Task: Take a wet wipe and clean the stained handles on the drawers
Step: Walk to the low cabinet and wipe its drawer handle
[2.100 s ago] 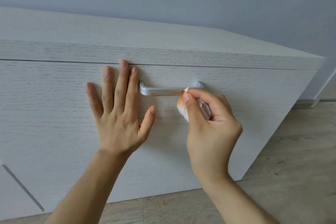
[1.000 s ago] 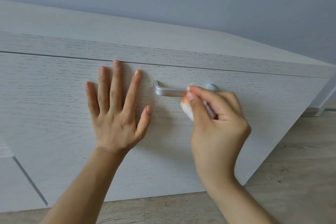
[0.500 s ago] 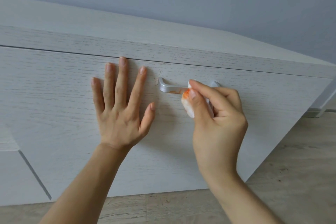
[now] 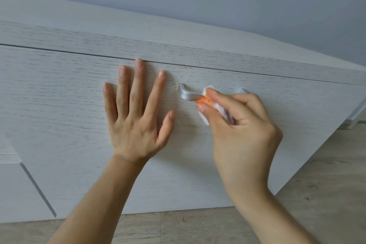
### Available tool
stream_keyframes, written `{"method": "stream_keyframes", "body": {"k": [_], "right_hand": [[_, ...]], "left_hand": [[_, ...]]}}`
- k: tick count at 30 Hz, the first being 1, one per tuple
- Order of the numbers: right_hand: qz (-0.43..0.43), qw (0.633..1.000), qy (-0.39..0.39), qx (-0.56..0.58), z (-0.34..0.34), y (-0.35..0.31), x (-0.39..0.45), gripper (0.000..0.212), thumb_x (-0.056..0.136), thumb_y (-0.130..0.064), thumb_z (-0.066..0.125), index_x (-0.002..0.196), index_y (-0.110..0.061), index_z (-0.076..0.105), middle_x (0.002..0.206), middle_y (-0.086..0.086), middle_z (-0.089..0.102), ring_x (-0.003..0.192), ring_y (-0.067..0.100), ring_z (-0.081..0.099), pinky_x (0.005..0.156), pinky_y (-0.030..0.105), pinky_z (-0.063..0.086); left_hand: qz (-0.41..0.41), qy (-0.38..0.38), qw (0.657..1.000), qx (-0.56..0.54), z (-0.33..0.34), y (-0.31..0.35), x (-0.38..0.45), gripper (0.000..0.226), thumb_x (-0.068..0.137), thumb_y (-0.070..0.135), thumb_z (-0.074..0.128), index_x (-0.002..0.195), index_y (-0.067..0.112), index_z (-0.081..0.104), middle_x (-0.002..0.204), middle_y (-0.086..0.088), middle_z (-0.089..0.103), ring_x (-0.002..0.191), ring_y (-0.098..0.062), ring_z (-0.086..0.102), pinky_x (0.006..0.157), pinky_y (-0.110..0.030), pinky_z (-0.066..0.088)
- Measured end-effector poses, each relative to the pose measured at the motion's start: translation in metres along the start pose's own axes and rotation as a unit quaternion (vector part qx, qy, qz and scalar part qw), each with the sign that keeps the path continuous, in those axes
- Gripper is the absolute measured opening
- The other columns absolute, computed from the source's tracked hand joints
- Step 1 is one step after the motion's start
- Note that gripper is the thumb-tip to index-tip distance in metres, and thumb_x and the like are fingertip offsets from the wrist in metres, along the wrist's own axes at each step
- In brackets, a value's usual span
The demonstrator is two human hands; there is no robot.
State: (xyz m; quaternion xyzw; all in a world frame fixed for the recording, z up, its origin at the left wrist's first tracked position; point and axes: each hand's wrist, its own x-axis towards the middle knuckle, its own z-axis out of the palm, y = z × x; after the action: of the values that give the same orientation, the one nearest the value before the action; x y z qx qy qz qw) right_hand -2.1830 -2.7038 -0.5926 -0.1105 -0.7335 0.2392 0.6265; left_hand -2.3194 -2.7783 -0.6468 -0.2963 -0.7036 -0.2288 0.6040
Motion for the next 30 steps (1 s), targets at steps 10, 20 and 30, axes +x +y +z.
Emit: {"method": "stream_keyframes", "body": {"k": [10,20,30], "right_hand": [[0.049,0.998,-0.023,0.039,-0.008,0.003,0.004,0.025,0.072,-0.011,0.078,0.096,-0.016,0.072,0.080,-0.004,0.064,0.073,-0.012,0.056,0.070,0.002,0.039],[0.049,0.998,-0.020,0.038,0.004,-0.008,0.002,0.020,0.070,-0.014,0.080,0.090,-0.014,0.076,0.078,-0.003,0.066,0.072,-0.003,0.060,0.068,0.008,0.047],[0.034,0.997,-0.026,0.061,0.013,-0.012,-0.001,0.025,0.070,-0.015,0.079,0.095,-0.015,0.074,0.073,-0.007,0.060,0.067,-0.014,0.054,0.070,0.004,0.043]], "left_hand": [[-0.008,-0.008,1.000,-0.006,0.000,0.001,0.000,0.062,0.096,0.046,0.026,0.151,0.020,0.018,0.152,-0.013,0.018,0.141,-0.032,0.011,0.116,-0.046,0.004],[-0.005,-0.010,1.000,-0.007,-0.002,0.000,0.001,0.062,0.095,0.047,0.028,0.149,0.018,0.023,0.152,-0.012,0.018,0.141,-0.032,0.011,0.116,-0.045,0.004],[-0.007,-0.003,1.000,-0.005,-0.001,-0.001,0.000,0.063,0.094,0.047,0.031,0.150,0.019,0.023,0.153,-0.008,0.016,0.146,-0.019,-0.002,0.116,-0.045,0.006]]}}
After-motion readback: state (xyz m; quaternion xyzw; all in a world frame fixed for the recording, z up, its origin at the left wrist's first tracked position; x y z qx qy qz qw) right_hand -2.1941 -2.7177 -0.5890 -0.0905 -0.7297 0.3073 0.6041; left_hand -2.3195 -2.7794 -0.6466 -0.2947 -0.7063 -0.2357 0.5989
